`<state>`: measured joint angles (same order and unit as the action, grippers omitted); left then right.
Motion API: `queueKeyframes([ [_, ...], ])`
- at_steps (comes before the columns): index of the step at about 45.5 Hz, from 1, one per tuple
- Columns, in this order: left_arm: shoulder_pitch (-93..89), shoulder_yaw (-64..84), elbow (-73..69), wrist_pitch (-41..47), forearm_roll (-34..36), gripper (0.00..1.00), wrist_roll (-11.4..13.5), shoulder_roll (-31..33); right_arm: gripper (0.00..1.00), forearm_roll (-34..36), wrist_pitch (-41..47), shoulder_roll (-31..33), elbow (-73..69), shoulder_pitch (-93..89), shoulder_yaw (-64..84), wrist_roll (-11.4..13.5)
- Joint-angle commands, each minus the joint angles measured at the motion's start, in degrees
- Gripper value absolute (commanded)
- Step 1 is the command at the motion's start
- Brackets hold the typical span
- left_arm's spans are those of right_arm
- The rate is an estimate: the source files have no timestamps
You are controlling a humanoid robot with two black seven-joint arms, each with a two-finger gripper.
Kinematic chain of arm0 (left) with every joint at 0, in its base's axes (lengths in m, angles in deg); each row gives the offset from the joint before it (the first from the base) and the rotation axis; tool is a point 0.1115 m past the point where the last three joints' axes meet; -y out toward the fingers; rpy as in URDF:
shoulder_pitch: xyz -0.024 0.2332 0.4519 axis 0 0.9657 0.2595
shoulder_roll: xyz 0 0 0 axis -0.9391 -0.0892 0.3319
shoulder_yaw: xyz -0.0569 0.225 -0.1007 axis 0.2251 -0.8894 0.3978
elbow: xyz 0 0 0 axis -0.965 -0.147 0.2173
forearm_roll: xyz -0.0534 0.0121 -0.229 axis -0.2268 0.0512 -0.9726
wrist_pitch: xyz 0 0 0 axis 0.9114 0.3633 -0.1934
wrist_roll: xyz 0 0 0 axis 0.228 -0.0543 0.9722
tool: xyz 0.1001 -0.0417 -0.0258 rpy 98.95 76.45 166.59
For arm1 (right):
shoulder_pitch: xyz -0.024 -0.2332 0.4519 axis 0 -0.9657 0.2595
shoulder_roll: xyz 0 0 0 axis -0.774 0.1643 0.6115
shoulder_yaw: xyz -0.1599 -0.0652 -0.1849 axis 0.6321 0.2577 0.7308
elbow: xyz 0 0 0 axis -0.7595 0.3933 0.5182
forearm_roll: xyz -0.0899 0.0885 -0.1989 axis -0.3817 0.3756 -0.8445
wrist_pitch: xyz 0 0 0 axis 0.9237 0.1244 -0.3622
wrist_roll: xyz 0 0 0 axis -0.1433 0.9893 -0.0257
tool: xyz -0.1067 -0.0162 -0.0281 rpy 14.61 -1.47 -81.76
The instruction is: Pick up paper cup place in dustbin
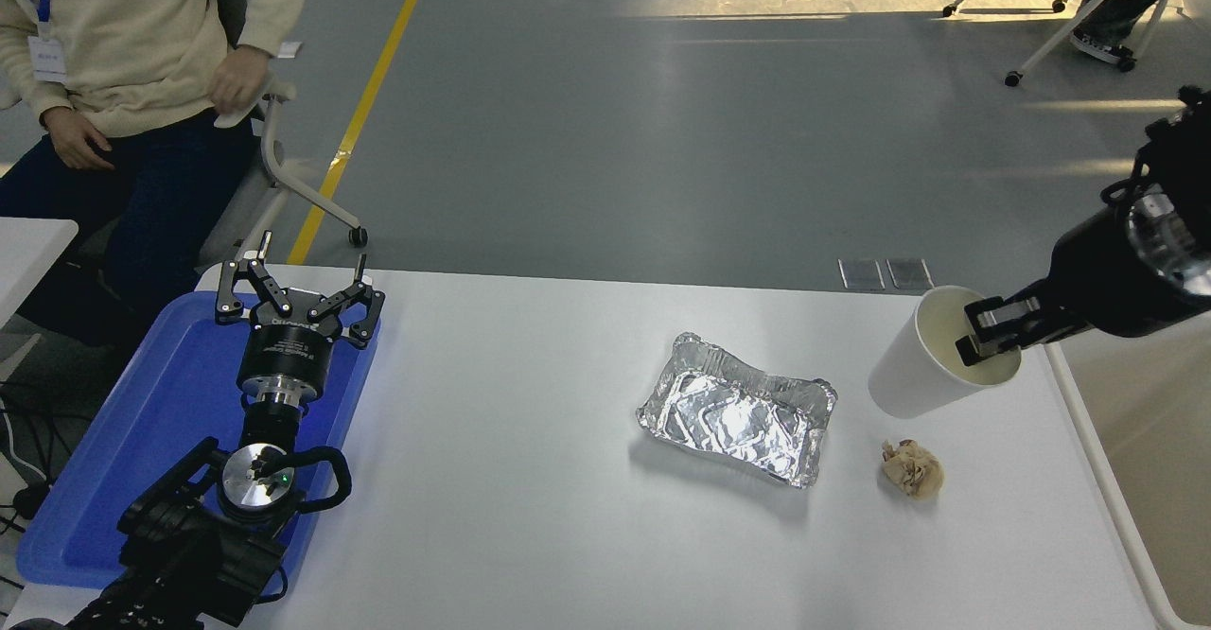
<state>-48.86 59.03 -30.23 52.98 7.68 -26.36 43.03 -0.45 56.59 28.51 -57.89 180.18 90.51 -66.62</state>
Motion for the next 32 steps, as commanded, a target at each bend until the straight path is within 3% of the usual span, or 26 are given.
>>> queueKeyframes([
  [1,0.0,0.0,0.0,0.0,-0.1,1.00,0.1,0.0,0.00,0.1,1.0,0.0,-0.4,2.2,1.1,0.0],
  [21,0.0,0.0,0.0,0.0,0.0,1.00,0.1,0.0,0.00,-0.9,1.0,4.4,2.1,1.2,9.7,0.2],
  [32,0.0,0.0,0.0,0.0,-0.1,1.00,0.1,0.0,0.00,-7.8,1.0,11.2,9.7,-0.6,13.0,0.1],
])
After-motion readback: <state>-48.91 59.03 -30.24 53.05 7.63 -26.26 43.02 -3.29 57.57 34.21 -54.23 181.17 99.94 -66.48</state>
